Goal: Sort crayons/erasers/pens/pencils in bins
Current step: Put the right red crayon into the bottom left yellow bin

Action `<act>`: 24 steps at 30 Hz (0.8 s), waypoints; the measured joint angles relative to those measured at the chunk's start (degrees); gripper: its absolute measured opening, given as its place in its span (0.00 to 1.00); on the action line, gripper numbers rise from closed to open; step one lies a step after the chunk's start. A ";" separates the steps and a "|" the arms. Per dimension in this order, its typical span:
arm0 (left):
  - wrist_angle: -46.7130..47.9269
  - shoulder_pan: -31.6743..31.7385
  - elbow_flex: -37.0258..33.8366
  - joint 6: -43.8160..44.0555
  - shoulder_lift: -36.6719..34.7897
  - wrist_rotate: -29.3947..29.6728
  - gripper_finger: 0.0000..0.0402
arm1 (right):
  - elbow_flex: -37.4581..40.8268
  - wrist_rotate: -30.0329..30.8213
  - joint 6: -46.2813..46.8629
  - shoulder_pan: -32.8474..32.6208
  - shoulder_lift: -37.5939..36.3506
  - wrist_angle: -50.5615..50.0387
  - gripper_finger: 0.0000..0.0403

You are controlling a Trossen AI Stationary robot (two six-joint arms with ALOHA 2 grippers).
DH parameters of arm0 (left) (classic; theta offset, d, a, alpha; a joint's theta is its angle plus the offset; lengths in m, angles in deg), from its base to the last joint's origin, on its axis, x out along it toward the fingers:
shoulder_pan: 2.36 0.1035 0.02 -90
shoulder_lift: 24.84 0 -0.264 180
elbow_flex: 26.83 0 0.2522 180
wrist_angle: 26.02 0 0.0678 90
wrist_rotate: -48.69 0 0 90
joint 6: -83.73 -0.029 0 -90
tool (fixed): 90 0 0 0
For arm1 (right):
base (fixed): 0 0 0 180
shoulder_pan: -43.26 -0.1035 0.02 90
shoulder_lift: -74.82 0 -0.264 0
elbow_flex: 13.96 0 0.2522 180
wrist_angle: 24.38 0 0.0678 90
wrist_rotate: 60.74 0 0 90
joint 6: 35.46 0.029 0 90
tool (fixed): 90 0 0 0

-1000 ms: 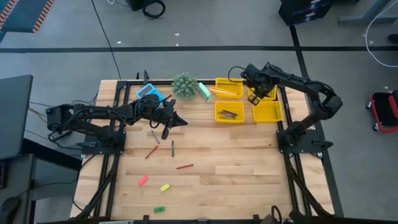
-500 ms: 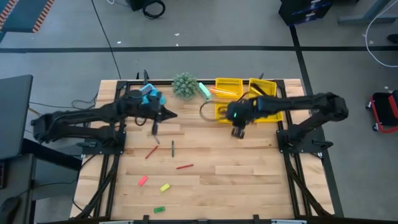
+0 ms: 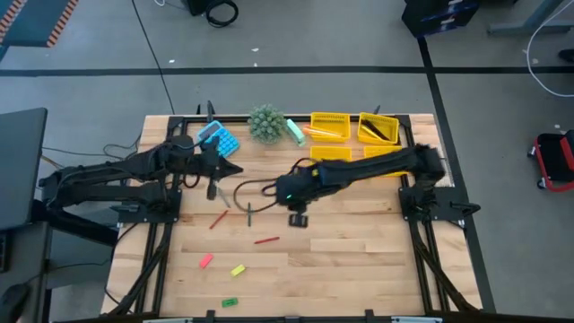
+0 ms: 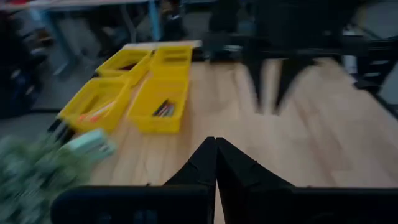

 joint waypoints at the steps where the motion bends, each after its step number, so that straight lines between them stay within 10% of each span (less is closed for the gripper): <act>1: 1.76 -0.18 0.00 0.26 -1.20 1.14 0.03 | -2.40 -0.47 -0.25 -0.43 1.92 -0.11 0.23; 9: 5.76 -6.51 0.02 3.60 -8.70 5.87 0.02 | -18.54 -1.53 -3.79 -2.55 15.91 -8.40 0.23; 24: 8.46 -14.41 0.00 7.28 -9.57 14.85 0.05 | -19.42 -4.61 1.46 -7.63 23.47 -3.14 0.23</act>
